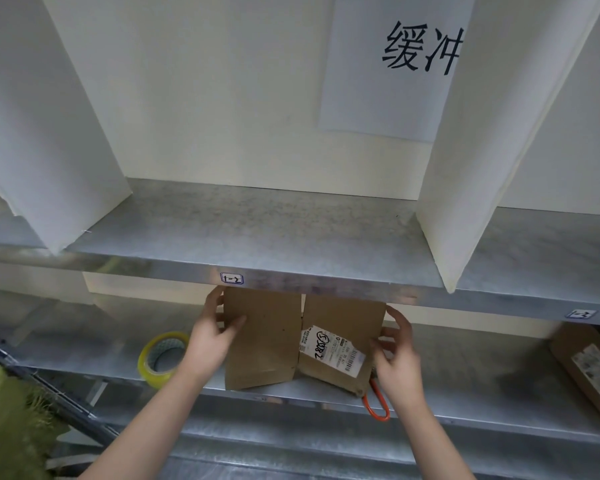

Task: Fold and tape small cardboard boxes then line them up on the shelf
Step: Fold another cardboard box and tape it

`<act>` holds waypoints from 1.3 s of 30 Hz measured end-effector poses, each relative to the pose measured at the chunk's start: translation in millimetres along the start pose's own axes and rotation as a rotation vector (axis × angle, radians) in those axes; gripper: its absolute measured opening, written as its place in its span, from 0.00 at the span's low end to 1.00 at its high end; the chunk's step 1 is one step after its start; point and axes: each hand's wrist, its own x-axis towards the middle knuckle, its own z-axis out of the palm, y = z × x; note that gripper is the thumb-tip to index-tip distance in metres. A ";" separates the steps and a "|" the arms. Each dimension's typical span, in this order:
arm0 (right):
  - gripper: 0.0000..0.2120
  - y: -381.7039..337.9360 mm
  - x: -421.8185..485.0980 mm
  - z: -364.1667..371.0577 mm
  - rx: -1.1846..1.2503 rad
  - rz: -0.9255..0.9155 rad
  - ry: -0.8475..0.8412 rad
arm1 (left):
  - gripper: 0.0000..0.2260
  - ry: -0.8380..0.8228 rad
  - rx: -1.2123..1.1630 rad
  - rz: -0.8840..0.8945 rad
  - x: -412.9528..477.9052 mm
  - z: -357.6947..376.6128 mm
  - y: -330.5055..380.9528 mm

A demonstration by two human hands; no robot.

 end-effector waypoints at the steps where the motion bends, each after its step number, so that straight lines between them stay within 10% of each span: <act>1: 0.29 0.6 -1.7 -0.8 -0.005 -0.005 -0.011 | 0.26 0.000 0.007 0.006 -1.4 -2.1 1.0; 24: 0.13 10.3 -18.2 -10.1 -0.043 0.031 -0.070 | 0.22 -0.173 0.056 -0.139 -22.3 -26.0 -6.6; 30: 0.08 -5.6 -9.1 -1.0 -0.054 -0.097 0.207 | 0.11 0.084 0.026 -0.034 -9.9 -21.4 16.1; 39: 0.12 -11.3 -0.1 -6.5 -0.046 -0.050 0.022 | 0.09 0.131 -0.029 0.074 -1.0 -17.8 14.9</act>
